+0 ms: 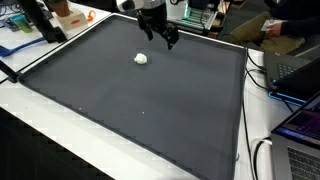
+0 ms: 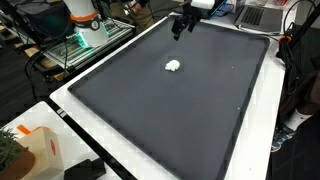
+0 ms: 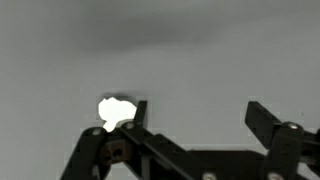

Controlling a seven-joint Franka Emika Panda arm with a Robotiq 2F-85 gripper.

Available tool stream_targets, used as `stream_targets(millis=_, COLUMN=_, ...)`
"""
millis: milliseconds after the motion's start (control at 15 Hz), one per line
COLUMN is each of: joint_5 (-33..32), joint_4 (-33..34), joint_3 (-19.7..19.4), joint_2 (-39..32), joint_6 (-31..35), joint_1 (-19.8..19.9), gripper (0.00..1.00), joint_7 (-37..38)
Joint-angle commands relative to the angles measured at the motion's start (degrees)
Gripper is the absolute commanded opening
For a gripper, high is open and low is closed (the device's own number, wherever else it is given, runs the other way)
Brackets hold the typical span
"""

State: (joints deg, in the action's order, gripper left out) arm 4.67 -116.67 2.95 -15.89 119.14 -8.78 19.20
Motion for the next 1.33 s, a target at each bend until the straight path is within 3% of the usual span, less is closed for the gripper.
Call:
stream_targets(millis=0, joint_5=-1.4, joint_4=-14.2, joint_3=0.6, joint_2=12.3, joint_6=5.4, joint_1=-1.9, gripper=1.0, joint_7=9.3)
stream_targets(millis=267, joint_5=0.9, joint_4=-26.2, joint_3=2.3, joint_2=24.4, joint_6=7.4, joint_1=-0.8, gripper=1.0, joint_7=12.0)
stream_targets(millis=333, joint_5=-0.2, joint_4=-17.9, joint_3=2.7, joint_2=16.4, joint_6=4.5, joint_1=-0.6, gripper=1.0, joint_7=11.3)
stream_targets(millis=467, joint_5=0.0, joint_4=-19.8, joint_3=3.2, joint_2=19.1, joint_6=4.7, joint_1=-0.3, gripper=1.0, joint_7=11.2)
stream_targets(millis=1000, joint_5=-0.4, joint_4=-17.8, joint_3=3.1, joint_2=16.4, joint_6=3.9, joint_1=-0.3, gripper=1.0, joint_7=10.6)
stream_targets(millis=1267, joint_5=4.5, joint_4=-20.5, joint_3=3.3, joint_2=19.4, joint_6=3.2, joint_1=-0.2, gripper=1.0, joint_7=0.2)
